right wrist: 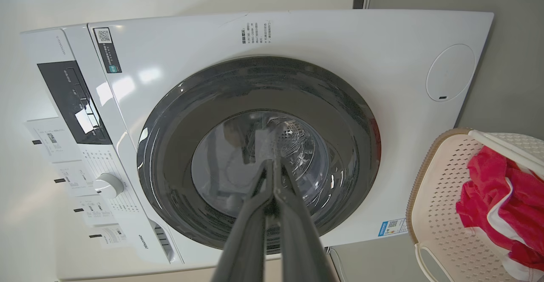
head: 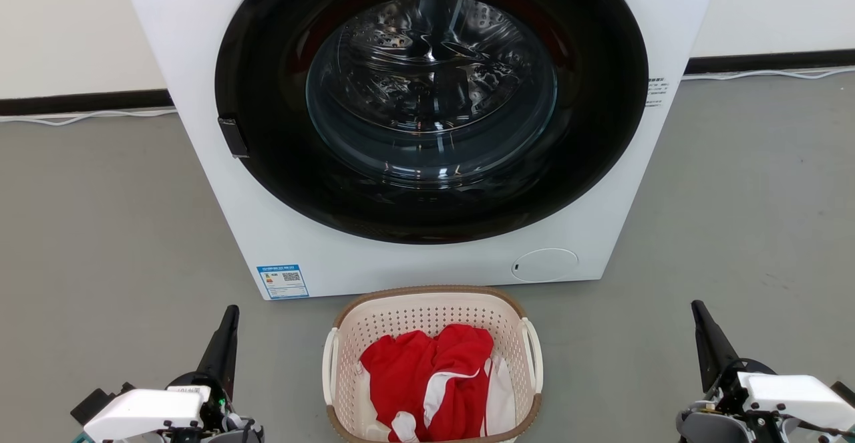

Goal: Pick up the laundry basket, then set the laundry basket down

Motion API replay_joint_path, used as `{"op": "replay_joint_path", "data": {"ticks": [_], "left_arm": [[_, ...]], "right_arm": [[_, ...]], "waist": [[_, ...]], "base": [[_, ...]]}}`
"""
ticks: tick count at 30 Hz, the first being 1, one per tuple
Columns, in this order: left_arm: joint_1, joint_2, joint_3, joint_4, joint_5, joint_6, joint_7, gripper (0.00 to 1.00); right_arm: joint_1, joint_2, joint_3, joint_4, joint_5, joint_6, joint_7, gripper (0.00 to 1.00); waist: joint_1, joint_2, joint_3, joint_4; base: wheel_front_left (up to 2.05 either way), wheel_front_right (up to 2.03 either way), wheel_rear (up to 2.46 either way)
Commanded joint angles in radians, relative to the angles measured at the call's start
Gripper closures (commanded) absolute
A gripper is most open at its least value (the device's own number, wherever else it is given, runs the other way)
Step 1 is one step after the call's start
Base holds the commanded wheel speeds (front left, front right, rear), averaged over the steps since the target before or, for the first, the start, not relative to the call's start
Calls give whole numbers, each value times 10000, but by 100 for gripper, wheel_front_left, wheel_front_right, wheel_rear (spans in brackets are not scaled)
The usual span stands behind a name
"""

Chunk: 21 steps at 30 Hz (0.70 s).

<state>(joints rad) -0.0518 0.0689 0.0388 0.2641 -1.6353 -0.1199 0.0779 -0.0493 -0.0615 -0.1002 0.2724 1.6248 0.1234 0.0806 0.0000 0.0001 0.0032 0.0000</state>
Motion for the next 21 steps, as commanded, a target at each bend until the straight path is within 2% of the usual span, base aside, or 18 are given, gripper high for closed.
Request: {"op": "replay_joint_path", "data": {"ticks": [1, 21], "left_arm": [[-529, 97, 356, -209, -61, -107, 37, 100], [-535, 37, 440, -204, 10, -107, 105, 100]], "right_arm": [[-558, -104, 162, -294, 87, 73, 86, 100], [-564, -56, 94, -290, 30, 73, 141, 100]], "waist": [[0, -1, -1, 0], [0, -1, -1, 0]], "base": [[0, 0, 0], [0, 0, 0]]}}
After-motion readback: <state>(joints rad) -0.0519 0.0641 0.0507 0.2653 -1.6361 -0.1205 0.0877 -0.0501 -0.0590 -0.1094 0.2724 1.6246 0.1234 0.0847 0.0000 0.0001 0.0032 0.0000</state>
